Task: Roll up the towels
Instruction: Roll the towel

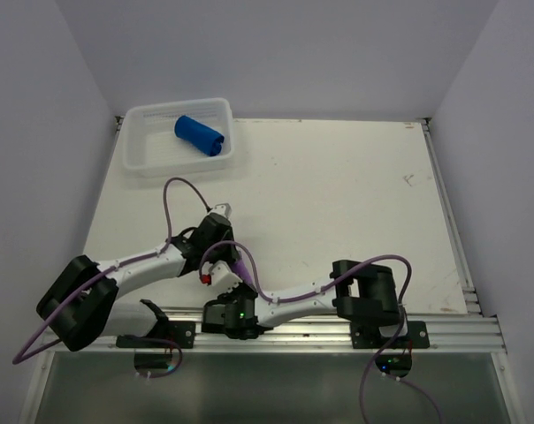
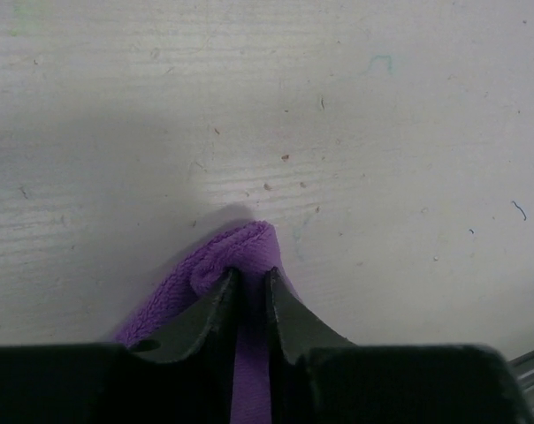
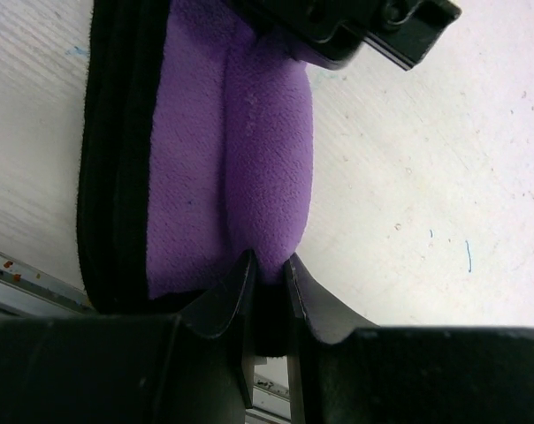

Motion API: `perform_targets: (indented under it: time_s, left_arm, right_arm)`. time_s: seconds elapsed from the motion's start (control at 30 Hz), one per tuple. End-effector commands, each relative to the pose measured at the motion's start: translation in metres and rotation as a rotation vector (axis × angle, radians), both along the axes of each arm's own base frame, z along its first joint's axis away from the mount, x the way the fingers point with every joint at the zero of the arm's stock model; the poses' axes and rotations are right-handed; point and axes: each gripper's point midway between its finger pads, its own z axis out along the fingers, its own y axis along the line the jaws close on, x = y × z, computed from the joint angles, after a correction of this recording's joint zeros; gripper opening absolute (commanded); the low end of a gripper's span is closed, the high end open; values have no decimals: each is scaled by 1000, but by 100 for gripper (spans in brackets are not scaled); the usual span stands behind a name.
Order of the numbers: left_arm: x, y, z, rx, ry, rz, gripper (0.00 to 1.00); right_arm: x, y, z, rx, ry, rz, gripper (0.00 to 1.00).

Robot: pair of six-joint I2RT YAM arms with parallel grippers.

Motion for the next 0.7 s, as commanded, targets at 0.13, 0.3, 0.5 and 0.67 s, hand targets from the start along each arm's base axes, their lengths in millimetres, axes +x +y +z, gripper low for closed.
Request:
perform_targets:
  time_s: [0.13,0.3,0.5,0.67]
  left_arm:
    - [-20,21,-24,59,33,21,0]
    - [-9,18,-13,-17,-62,74,0]
    - [12,22,7,-110,-224,176,0]
    - [22,19,21,-181,-323,198,0]
  right_arm:
    - [1,-12,13,-64,-70,-33,0]
    - [0,-14,17,-108,-117,-27,0]
    - [-2,-19,15,-216,-191,-7,0]
    - [-9,-15,15,-297,-240,32,0]
